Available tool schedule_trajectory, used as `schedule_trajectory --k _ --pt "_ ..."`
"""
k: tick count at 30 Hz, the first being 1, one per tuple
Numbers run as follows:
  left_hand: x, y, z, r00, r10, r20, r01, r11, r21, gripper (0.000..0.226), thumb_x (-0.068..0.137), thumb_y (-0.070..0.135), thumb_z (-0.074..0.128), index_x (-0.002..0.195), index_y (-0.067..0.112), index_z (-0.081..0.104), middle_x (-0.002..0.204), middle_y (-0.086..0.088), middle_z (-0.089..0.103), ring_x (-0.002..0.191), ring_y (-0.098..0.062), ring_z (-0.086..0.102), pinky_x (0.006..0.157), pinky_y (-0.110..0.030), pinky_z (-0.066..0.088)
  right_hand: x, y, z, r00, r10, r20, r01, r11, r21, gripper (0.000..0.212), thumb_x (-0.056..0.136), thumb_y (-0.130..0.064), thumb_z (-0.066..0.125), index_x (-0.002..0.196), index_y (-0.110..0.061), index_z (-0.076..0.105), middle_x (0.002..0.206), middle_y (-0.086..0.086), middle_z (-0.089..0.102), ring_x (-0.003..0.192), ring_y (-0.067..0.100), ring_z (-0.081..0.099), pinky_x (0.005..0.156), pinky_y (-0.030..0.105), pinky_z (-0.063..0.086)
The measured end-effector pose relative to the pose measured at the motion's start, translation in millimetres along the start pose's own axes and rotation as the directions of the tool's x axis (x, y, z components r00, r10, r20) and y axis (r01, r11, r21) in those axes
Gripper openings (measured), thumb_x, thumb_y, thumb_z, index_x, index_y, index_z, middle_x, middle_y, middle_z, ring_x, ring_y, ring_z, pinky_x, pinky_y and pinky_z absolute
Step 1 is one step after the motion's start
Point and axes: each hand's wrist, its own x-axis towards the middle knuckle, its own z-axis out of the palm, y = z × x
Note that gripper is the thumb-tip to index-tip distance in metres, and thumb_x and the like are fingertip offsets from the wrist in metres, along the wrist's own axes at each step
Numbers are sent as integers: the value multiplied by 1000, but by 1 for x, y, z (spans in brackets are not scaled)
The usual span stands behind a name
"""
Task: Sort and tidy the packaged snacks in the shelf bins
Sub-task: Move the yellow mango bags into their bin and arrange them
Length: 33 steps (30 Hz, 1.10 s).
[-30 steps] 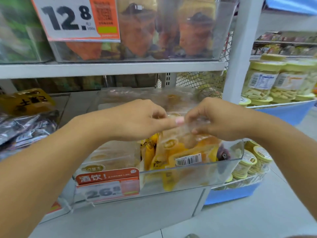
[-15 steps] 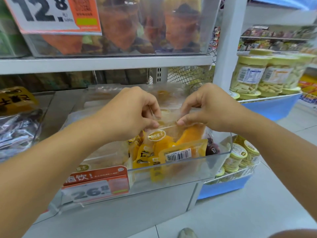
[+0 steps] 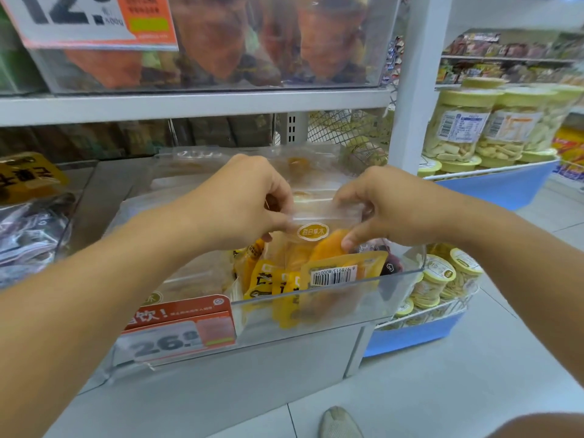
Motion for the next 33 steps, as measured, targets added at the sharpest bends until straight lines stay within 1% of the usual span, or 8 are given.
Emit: schedule_trajectory --k 5,10,16,20,23,27,30,33 --pt "0 6 2 997 -59 53 62 997 -54 61 92 68 35 90 18 70 75 -8 68 61 -19 71 70 -38 58 8 -6 6 987 12 -157 20 979 204 15 75 -25 87 76 -17 75 63 -6 72 59 12 69 57 27 56" --pt "1 1 2 997 71 44 -81 955 284 25 81 41 79 85 18 70 72 -1 70 64 -15 66 71 -40 55 -8 -30 -16 940 -89 -330 80 996 -40 33 65 -51 86 82 -27 72 76 -15 66 72 -1 62 59 10 44" --pt "5 -2 2 998 34 52 -42 985 168 20 76 35 83 86 20 75 70 -2 73 56 -7 67 62 -24 55 -19 -32 -1 971 -63 229 90 990 -108 27 81 -40 80 67 -22 66 56 -15 55 54 5 52 50 19 36" --pt "7 -4 0 997 17 77 -25 995 101 16 76 28 85 84 19 74 73 -6 74 52 -8 69 57 -23 55 -22 -7 -17 986 -44 -158 62 992 109 13 89 -23 73 80 -16 78 62 -9 68 56 0 59 56 10 45" --pt "7 -7 -5 988 11 151 -21 998 59 16 78 23 84 90 19 74 82 0 75 57 -8 71 61 -31 60 -25 8 -15 883 182 -433 71 860 506 13 94 -14 67 86 -16 77 73 9 74 67 16 72 65 35 63" --pt "7 -13 -12 982 -18 186 -5 992 123 44 75 26 87 115 29 67 97 10 70 72 -5 69 76 -31 56 -31 9 -12 565 -68 -822 276 955 110 12 96 -13 65 96 -19 76 84 3 76 75 24 72 68 44 59" --pt "6 -20 -16 972 -82 222 74 996 41 49 77 22 85 117 37 60 114 8 64 80 -11 68 81 -31 56 -42 0 -3 344 -484 -805 343 863 -372 12 95 -7 68 101 -6 78 95 8 75 84 25 73 72 40 58" --pt "6 -23 -14 967 -127 221 175 962 -208 20 96 9 63 105 27 66 94 -2 70 75 -17 74 70 -34 61 -43 8 27 511 -649 -563 508 757 -411 11 93 -14 72 99 -9 80 102 6 75 85 28 71 64 42 56"
